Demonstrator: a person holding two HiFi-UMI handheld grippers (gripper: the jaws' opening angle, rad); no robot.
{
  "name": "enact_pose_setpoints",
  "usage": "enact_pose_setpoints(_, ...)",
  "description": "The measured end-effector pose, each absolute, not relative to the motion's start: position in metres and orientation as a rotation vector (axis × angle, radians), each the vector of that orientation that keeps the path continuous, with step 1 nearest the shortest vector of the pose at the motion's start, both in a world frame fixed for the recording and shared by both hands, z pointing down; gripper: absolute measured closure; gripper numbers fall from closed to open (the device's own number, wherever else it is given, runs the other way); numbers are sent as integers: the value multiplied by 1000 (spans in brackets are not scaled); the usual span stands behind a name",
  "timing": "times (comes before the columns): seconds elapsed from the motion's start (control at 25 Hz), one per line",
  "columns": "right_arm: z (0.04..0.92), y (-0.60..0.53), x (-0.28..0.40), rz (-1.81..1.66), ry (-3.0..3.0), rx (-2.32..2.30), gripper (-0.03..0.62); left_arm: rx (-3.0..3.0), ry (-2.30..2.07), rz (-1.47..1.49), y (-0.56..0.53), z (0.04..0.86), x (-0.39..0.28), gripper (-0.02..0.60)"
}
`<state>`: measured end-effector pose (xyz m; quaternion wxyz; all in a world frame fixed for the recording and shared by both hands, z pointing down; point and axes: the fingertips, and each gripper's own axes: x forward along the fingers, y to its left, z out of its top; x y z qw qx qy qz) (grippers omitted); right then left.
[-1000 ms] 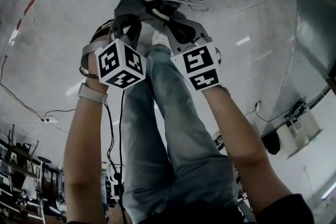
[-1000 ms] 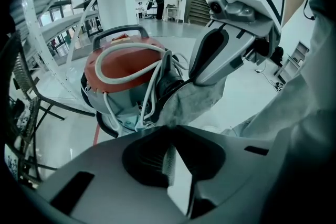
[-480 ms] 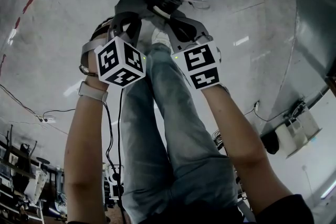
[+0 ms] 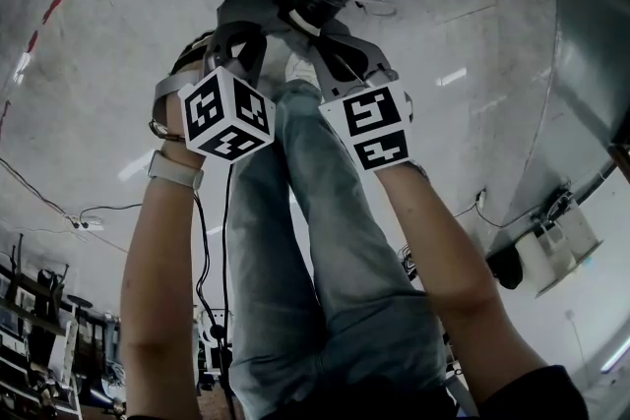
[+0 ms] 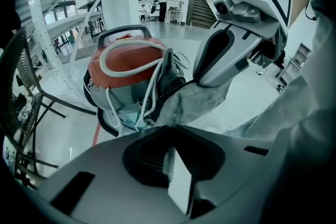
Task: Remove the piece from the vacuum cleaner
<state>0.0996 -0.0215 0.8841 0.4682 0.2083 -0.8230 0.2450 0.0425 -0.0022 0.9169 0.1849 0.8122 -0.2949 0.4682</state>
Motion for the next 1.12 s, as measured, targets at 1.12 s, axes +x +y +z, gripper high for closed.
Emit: enact_pose_setpoints(1.12, 887, -8, 91, 574, -2000, 501, 531, 2286, -857, 1305, 12, 918, 32, 531)
